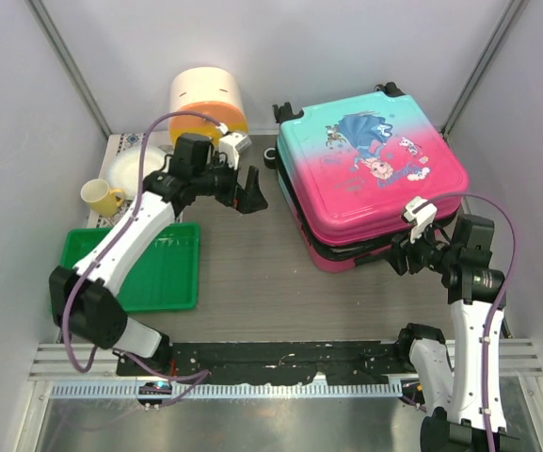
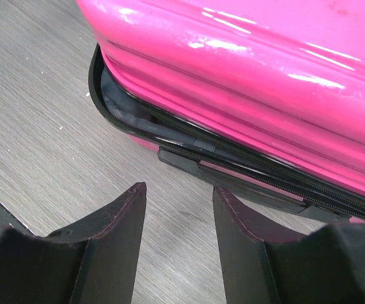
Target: Open, take out, and arrange the luggage
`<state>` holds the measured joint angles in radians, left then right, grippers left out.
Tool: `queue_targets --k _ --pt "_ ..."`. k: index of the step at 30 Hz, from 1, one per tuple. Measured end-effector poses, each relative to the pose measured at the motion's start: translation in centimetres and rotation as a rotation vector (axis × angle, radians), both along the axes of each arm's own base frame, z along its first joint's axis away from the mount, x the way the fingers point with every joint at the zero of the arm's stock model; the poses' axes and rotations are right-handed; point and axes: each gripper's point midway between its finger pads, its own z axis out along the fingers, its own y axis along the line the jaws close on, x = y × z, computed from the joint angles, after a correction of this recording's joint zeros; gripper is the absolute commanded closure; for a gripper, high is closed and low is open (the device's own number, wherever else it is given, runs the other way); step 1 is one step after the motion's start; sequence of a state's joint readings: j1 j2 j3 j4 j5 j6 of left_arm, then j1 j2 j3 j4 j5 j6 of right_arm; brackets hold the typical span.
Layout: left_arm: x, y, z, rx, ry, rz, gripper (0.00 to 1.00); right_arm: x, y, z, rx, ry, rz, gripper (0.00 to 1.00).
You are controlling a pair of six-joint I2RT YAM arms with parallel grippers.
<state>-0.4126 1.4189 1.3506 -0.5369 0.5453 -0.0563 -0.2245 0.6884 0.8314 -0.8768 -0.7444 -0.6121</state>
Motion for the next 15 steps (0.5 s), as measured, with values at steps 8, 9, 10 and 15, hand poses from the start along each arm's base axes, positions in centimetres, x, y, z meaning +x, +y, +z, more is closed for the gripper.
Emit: queue_targets --k 8,9,10,15 --pt "2.5 -2.7 -6.2 0.009 0.320 0.309 0.00 0.3 -0.1 0.6 0.018 -0.008 -0.027 0.48" --pt "2.9 -3.2 -6.5 0.010 0.335 0.343 0.01 0.4 -0.1 0.6 0.018 -0.009 -0.030 0.48" --pt "3.6 -3.8 -6.7 0.005 0.350 0.386 0.00 0.4 -0.1 0.6 0.019 -0.010 -0.031 0.48" --pt "6.4 -5.5 -7.5 -0.009 0.376 0.506 0.00 0.4 -0.1 0.9 0.023 -0.018 -0.037 0.48"
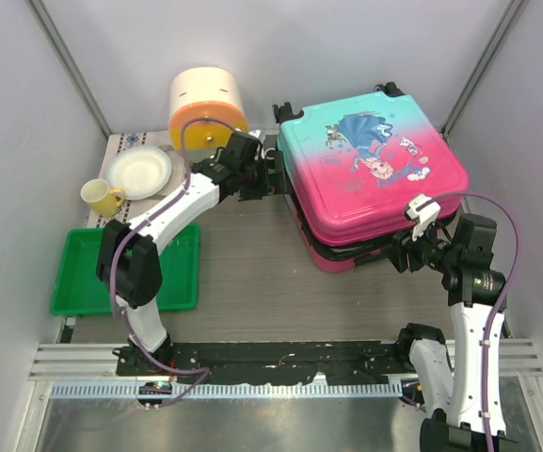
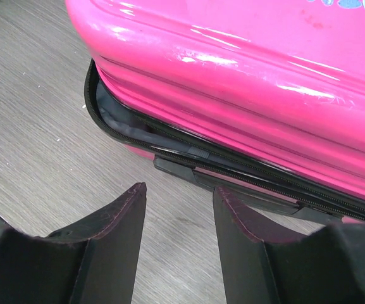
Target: Open, take out, and arrange the luggage
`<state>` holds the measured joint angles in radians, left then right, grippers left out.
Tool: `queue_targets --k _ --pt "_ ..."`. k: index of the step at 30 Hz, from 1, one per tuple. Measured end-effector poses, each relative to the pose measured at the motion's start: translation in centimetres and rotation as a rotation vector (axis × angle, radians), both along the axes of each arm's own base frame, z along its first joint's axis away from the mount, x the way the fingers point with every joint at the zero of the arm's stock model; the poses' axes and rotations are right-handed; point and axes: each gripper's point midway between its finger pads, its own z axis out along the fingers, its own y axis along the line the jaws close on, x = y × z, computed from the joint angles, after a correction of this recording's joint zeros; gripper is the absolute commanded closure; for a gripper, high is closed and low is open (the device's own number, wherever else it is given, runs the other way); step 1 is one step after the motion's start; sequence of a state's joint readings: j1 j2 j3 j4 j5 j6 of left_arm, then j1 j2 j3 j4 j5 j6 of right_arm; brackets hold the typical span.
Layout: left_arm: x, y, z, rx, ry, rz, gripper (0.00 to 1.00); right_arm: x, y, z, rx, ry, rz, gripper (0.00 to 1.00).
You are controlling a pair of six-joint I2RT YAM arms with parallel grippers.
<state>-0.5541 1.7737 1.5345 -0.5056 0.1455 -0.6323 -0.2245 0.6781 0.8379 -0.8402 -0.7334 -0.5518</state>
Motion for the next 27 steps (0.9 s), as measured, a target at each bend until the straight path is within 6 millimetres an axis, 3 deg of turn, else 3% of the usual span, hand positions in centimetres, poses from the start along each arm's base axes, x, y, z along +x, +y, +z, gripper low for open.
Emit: queue_targets --k 5,18,27 --pt "2.3 -0.3 -1.3 0.005 0.028 0.088 0.00 0.0 -0.1 0.1 -0.004 -0.003 -0.011 0.47" --pt "3.4 -0.1 -5.5 0.063 0.090 0.143 0.00 0.2 -0.6 -0.2 -0.020 0.000 -0.030 0.47" --pt "3.7 -0.3 -5.8 0.054 0.093 0.146 0.00 0.0 -0.7 -0.7 -0.027 0.007 -0.033 0.47"
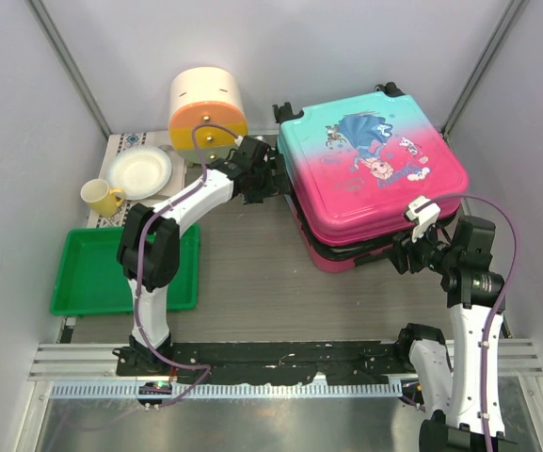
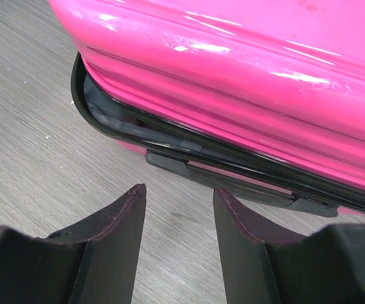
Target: Open, take out, and arrange the luggage
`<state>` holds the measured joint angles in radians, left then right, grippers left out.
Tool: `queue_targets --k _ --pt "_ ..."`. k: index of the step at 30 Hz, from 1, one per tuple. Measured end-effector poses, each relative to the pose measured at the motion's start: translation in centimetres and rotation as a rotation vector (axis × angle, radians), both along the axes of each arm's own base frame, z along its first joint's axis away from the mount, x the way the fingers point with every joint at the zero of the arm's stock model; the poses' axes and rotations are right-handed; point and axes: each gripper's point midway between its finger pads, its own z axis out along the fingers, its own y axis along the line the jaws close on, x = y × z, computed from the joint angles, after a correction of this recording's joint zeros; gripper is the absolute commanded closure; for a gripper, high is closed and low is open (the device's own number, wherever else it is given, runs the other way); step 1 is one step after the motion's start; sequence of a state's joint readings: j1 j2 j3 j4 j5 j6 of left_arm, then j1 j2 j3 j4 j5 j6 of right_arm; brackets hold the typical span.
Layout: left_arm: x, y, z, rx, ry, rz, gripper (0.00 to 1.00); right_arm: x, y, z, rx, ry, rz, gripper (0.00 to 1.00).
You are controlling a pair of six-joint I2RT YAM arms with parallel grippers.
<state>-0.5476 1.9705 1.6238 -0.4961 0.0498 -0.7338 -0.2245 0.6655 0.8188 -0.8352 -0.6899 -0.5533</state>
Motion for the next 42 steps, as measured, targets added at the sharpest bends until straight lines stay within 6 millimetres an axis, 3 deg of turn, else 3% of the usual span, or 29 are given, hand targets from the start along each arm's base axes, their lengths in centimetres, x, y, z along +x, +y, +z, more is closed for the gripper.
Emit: queue_targets --k 18,25,34,42 --pt "0.3 -0.9 -0.4 -0.046 0.014 0.000 0.01 -0.1 0.0 0.0 -0.004 -0.007 0.002 0.47" --pt "0.4 -1.5 -2.7 -0.127 0.049 0.046 0.00 -0.4 0.0 -0.4 -0.012 -0.002 0.009 0.48" --pt "0.7 -1.7 -3.6 -0.162 0.025 0.075 0.00 -0.5 0.1 -0.5 -0.016 -0.002 0.018 0.47" --pt "0.7 -3.8 -4.3 -0.337 0.019 0.027 0.00 -0.8 0.2 -0.7 -0.031 -0.005 0.045 0.47"
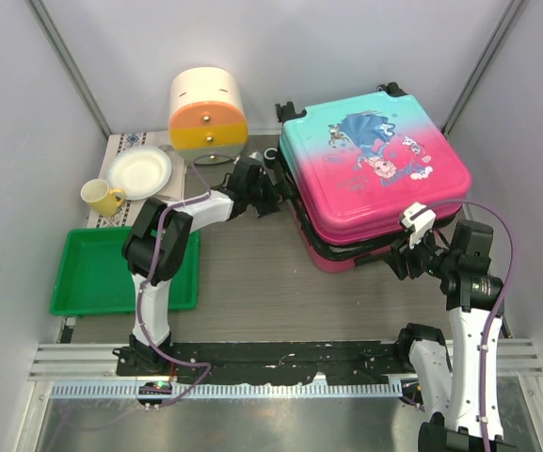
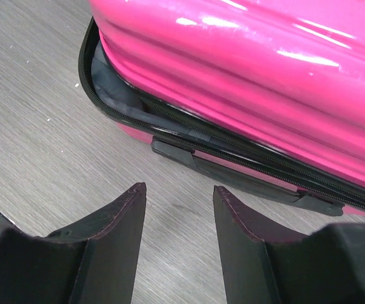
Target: Open, take out, and arrange the luggage
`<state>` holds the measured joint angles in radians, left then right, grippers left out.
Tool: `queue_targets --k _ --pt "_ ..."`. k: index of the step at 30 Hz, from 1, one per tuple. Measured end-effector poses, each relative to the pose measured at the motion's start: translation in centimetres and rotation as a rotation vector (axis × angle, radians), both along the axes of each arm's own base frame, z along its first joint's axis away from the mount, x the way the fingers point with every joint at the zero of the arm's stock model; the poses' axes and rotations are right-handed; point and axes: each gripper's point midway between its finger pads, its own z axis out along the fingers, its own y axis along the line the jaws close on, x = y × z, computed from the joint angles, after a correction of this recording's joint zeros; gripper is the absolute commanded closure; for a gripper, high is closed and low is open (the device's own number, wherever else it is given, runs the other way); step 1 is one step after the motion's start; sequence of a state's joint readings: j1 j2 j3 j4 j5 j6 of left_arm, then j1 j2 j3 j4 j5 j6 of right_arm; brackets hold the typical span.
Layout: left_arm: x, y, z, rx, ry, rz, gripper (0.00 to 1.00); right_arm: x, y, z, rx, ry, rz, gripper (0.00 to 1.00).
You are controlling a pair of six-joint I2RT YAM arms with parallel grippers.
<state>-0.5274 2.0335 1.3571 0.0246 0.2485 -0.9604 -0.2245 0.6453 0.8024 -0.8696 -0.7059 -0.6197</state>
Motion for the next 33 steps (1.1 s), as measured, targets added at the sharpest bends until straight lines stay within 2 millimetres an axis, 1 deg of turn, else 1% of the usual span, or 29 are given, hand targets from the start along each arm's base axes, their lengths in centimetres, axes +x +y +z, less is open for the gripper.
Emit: queue_targets --k 5,10,13,16,19,22,27,30,33 --pt "0.1 -0.4 0.3 -0.069 -0.027 -0.010 0.00 -0.9 0.2 -0.1 -0.026 -0.010 0.031 0.47" --pt "-0.3 -0.5 0.8 -0.071 -0.028 -0.027 0.01 -1.4 0.5 0.1 -0.046 -0.039 0.065 0.47" --pt "-0.9 -0.5 1.7 -0.052 -0.023 -0.047 0.00 -1.6 0.5 -0.1 -0.052 -0.040 0.075 0.47" --pt "-1.4 -1.0 3.1 -0.044 -0.037 -0.070 0.00 -1.7 0.5 -0.5 -0.055 -0.024 0.081 0.47" --pt "-2.1 -1.5 4.9 -0.046 -0.056 -0.092 0.01 -1.6 0.5 -0.9 -0.057 -0.009 0.089 0.47" --pt "-2.3 -2.0 6.7 -0.055 -0.079 -0.107 0.00 -1.6 0.5 -0.9 -0.060 -0.010 0.093 0.47" --pt "-1.7 -2.5 9.2 -0.059 -0.121 -0.125 0.00 -1.5 0.5 -0.7 -0.058 -0.021 0.096 0.46" --pt "-1.3 -2.8 10.7 -0.055 -0.147 -0.136 0.00 -1.1 0.5 -0.4 -0.058 -0.064 0.085 0.41" --pt "-0.9 -3.1 12.9 -0.060 -0.187 -0.148 0.01 -0.5 0.5 0.0 -0.047 -0.104 0.066 0.37"
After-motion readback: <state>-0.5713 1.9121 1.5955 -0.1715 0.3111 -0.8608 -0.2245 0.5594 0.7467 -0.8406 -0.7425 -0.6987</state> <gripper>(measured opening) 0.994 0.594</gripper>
